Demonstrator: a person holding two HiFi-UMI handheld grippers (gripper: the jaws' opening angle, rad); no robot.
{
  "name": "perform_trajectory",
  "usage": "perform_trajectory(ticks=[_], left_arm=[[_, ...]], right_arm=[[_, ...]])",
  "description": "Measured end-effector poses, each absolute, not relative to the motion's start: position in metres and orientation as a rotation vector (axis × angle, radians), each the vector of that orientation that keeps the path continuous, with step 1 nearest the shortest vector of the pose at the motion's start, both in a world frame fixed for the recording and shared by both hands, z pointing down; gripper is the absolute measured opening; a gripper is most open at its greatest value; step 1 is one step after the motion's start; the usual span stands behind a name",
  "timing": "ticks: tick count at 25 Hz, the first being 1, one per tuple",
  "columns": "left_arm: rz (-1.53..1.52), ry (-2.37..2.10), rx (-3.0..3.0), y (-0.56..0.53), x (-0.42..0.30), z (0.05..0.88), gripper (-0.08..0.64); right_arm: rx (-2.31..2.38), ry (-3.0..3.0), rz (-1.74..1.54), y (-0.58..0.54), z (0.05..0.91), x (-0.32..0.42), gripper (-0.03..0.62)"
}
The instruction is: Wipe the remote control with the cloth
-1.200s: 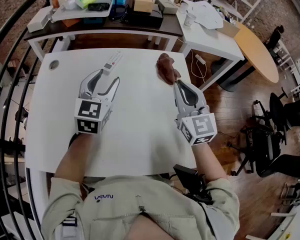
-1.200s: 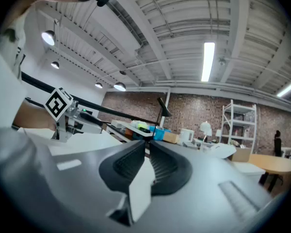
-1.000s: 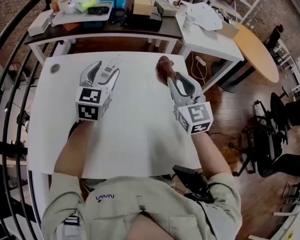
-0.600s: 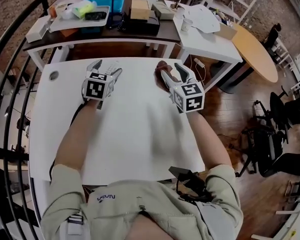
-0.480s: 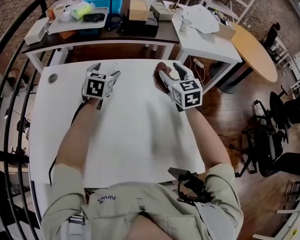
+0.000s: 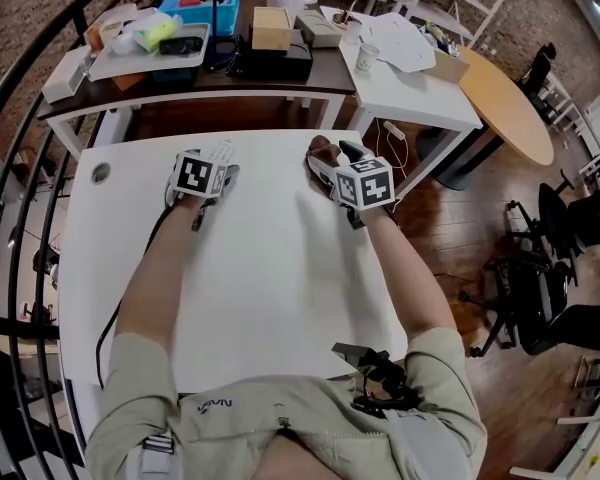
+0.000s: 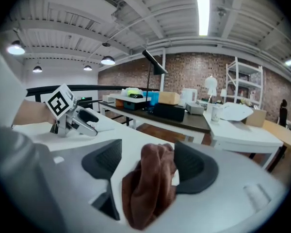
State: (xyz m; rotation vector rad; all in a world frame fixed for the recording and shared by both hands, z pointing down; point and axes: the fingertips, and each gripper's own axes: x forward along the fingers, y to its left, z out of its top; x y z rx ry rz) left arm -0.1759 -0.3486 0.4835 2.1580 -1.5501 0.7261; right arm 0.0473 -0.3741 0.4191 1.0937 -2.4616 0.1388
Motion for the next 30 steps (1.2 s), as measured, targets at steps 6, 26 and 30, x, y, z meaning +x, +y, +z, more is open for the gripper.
perform_trajectory(ticks=[6, 26, 30], left_arm=[[0.781, -1.519, 2.114, -0.350, -0.178, 0.493, 0.420], [0.824, -1.429, 2.140, -0.350, -0.166, 0.492, 0.261], [0.830, -1.429, 2.153, -0.348, -0.164, 0.492, 0.252]], right_arm=[[1.048, -2.411, 0.248, -0.380, 0.443, 0.051, 0.347], [1.039, -2.363, 0.349, -0.382, 0.476, 0.054, 0.347], [1.048, -2.359, 0.340, -0.381, 0.476, 0.054, 0.345]])
